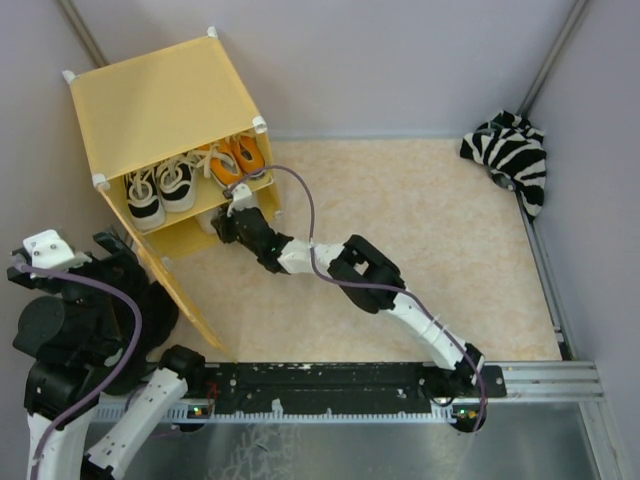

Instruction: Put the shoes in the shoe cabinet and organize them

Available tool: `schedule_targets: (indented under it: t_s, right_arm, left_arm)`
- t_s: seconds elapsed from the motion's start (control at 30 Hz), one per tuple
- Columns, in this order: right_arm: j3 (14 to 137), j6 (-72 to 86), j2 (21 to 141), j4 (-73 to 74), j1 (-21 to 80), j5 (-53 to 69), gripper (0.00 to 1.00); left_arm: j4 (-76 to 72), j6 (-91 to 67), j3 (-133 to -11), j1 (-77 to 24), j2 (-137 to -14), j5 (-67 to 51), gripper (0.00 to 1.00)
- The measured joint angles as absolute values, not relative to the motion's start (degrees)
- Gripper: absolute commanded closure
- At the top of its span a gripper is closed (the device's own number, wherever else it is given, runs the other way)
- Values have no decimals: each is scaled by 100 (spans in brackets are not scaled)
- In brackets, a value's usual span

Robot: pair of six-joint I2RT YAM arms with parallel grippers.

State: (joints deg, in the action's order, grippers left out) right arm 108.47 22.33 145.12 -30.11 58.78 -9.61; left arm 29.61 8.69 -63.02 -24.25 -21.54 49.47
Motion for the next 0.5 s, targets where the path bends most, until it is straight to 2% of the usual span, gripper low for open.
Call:
schedule_targets:
  t_s: [0.17, 0.3, 0.37, 0.5]
  right_arm:
    - [11500, 2082, 14973, -2917, 5708, -1107, 81]
    - [11730, 2056, 15137, -2917, 5712, -1063, 77]
    - [11480, 2060, 15045, -3044, 5708, -965, 73]
    - [10082, 2134, 14431, -3188, 5721, -880, 67]
  left_arm:
    - [3006, 845, -6309, -2429, -2158, 4950, 1]
    - [3015, 838, -6309, -2429, -2161, 4958, 1]
    - [3013, 838, -6309, -2429, -2161, 4993, 1]
    - [2980, 836, -6309, -2429, -2165, 5052, 1]
